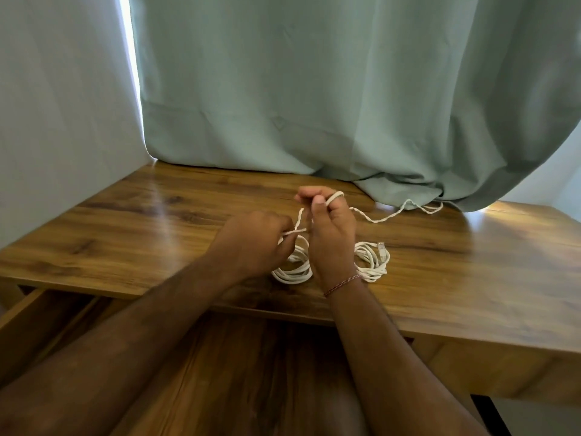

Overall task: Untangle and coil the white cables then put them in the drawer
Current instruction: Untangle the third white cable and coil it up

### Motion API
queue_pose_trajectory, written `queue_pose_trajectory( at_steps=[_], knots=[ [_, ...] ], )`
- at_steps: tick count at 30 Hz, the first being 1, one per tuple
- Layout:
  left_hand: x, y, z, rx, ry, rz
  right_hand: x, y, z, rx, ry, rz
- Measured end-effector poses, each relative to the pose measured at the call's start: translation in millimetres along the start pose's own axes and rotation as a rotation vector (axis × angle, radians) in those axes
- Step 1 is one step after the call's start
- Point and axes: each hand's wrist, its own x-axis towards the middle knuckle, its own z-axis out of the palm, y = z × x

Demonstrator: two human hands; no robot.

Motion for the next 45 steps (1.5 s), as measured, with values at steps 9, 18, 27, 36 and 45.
queue_pose_trajectory(
  at_steps=[9,18,27,36,45],
  knots=[
    [6,-16,-41,-0.017,0.08,-0.035,-11,12,-12,-0.968,-0.204,-0.335],
    [5,-43,-26,-0.183,0.162,0.145,-16,-1,1,-0.532,-0.457,0.128],
    [43,-16,-18,-0.246,0.336,0.24,3,-10,-10,0.832,-0.642,0.529],
    [32,-12,9,-0.279,0.331,0.128,-1,-13,-2,0.978,-0.32,0.408],
    [43,10,25,-1.194,0.279,-0.365,15,-42,-12,1.092,0.045,0.297]
  ],
)
